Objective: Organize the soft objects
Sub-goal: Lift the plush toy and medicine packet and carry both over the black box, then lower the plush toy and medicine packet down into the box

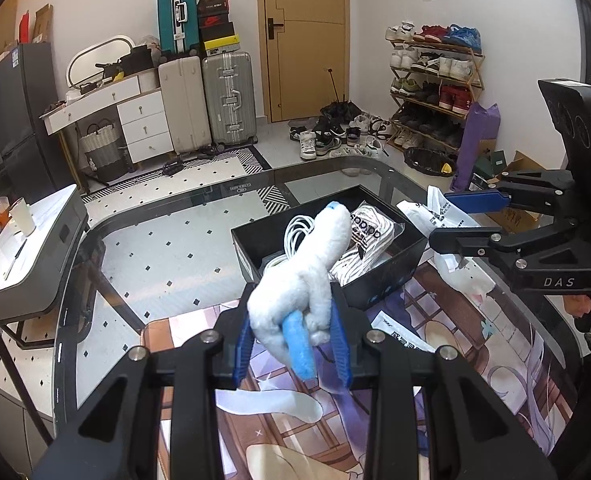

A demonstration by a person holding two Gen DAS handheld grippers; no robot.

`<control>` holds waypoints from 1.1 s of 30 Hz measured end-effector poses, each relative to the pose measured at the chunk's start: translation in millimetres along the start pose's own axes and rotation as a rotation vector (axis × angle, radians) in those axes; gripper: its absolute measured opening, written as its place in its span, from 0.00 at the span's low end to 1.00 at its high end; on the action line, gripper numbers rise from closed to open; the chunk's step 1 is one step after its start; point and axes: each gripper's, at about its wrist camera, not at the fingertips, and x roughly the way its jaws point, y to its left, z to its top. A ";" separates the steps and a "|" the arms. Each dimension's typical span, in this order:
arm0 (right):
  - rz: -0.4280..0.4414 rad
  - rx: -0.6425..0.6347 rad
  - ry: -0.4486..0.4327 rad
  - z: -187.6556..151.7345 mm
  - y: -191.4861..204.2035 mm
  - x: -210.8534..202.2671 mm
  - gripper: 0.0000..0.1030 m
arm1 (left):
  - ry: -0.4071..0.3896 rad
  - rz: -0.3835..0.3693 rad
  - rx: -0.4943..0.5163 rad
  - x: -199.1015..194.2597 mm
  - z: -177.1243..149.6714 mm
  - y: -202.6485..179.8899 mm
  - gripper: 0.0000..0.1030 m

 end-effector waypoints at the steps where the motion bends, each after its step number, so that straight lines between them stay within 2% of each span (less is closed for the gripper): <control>1: 0.000 -0.002 0.000 1.8 0.0 0.4 0.42 | -0.001 0.001 0.001 0.1 1.4 -0.3 0.31; 12: -0.006 -0.002 0.001 17.7 -6.5 10.7 0.42 | 0.016 0.009 -0.005 10.0 16.2 1.5 0.31; 33: 0.007 0.022 0.021 38.6 -26.8 54.2 0.42 | 0.061 0.001 -0.029 59.0 37.0 6.1 0.31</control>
